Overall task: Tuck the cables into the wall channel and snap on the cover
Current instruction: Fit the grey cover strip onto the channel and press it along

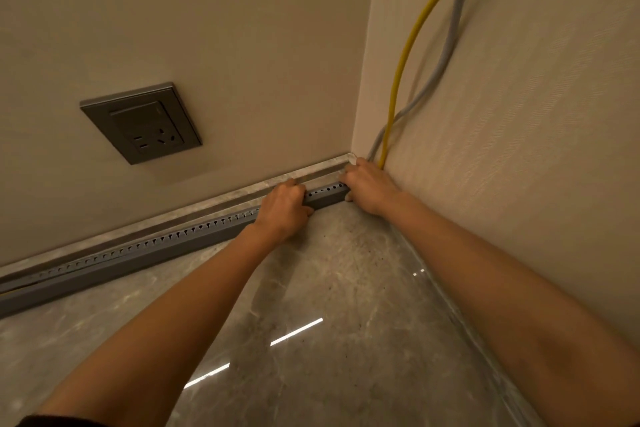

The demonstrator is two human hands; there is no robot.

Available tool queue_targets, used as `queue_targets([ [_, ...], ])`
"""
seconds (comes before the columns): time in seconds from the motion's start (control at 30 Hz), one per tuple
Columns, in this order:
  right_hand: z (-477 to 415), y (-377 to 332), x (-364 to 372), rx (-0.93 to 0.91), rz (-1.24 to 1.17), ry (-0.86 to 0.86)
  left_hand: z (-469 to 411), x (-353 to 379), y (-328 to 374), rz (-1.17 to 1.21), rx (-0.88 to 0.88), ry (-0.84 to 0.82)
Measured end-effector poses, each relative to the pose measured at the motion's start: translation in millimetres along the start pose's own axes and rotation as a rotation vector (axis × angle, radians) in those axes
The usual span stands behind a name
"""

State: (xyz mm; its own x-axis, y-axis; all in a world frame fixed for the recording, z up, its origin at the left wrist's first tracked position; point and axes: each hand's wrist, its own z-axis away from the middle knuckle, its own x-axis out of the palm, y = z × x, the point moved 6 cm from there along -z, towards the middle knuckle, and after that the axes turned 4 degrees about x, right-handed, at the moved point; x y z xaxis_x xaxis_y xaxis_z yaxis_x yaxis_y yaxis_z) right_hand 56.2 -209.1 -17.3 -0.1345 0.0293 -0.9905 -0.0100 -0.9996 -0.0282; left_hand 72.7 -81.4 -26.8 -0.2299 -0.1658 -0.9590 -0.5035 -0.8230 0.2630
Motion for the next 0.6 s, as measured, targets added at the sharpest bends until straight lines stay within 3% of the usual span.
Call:
queue_targets([
  [0.17,0,-14,1,0.047,0.019,-0.015,17,-10,-33,0.034,-0.075,-0.035],
  [0.4,-9,-68,9,-0.031,-0.184,-0.078,35,-22,-75,0.133,-0.160,-0.114],
  [0.6,-15,-88,14,-0.061,-0.278,-0.112,40,-21,-80,0.062,-0.124,-0.051],
])
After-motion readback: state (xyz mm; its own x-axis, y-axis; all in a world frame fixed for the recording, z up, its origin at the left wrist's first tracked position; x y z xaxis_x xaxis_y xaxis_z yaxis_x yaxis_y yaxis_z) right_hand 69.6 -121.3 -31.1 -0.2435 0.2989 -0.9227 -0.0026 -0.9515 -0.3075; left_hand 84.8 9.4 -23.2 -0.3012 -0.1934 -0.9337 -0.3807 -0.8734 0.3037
